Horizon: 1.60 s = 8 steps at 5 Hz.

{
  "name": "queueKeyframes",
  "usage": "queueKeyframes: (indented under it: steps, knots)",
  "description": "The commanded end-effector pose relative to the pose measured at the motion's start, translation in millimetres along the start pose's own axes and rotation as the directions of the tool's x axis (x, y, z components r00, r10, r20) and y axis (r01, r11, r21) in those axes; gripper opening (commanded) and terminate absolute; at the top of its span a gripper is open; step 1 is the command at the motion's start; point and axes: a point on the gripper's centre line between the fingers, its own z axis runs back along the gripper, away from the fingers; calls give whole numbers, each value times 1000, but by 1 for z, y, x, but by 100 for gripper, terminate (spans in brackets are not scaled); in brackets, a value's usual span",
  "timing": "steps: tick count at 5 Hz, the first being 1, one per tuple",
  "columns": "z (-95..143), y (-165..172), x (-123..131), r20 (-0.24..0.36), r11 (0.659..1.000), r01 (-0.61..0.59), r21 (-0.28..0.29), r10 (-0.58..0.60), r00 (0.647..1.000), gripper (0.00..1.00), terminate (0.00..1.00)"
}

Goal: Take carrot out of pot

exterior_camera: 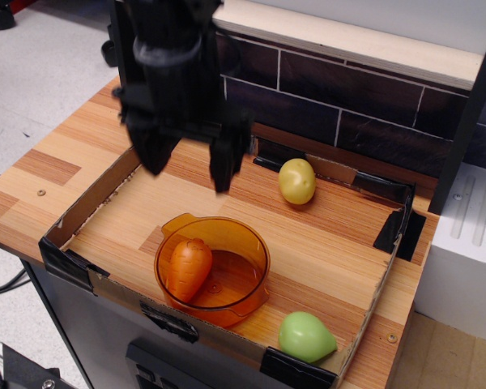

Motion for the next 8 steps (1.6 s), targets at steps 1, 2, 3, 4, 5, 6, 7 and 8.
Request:
queueKeyframes:
  steps: [1, 2, 3, 4, 5, 6, 7, 8]
  knots:
    - [-12, -12, -19, -1, 998, 56, 15, -56, 998, 100, 0]
    - [-18, -13, -22, -3, 998, 53, 16, -52, 999, 100, 0]
    - [-23, -11, -22, -8, 999, 39, 14, -39, 999, 100, 0]
    - [-30, -12, -20, 0, 999, 30, 15, -30, 1000, 100, 0]
    - [-33, -9, -17, -4, 1000, 19, 20, -19, 1000, 100, 0]
    - [-41, -7, -19, -8, 999, 23, 28, -23, 1000, 100, 0]
    - [-49, -7, -21, -22, 999, 19, 27, -18, 1000, 100, 0]
    - [-58, -8, -26, -43, 1000, 14, 26, -13, 999, 100, 0]
